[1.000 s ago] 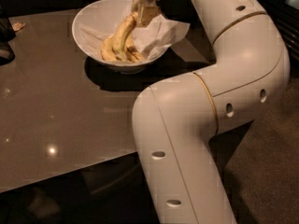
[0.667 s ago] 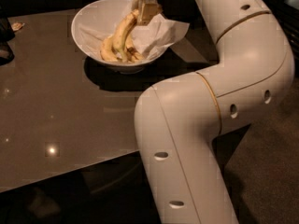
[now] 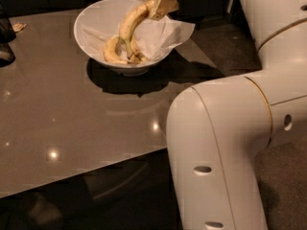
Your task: Pick banana from white bowl
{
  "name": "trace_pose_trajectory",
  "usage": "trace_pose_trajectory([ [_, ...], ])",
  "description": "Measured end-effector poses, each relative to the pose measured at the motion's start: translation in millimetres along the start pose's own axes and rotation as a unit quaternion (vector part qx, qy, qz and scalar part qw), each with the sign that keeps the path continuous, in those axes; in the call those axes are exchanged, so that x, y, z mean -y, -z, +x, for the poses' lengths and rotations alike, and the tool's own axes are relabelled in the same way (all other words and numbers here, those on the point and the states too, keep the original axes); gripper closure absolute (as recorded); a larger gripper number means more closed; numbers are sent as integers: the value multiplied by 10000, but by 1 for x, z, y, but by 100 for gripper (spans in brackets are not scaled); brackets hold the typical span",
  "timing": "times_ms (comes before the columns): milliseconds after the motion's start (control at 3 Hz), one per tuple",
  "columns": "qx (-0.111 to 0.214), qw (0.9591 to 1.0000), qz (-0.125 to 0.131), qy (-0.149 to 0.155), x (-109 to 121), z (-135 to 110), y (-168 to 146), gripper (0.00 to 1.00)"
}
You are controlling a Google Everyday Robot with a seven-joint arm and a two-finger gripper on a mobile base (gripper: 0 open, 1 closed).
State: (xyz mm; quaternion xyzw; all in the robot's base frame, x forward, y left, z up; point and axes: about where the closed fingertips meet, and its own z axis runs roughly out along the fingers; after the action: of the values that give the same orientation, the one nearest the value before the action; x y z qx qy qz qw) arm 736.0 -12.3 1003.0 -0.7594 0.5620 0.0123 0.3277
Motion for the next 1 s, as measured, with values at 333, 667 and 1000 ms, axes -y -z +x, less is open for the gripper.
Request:
trace_pose_trajectory([
  [333, 25, 10000, -18, -3, 0, -1, -6, 100],
  [667, 25, 10000, -18, -4, 0, -1, -6, 100],
  [1000, 285, 9985, -268, -382, -20, 1, -7, 100],
])
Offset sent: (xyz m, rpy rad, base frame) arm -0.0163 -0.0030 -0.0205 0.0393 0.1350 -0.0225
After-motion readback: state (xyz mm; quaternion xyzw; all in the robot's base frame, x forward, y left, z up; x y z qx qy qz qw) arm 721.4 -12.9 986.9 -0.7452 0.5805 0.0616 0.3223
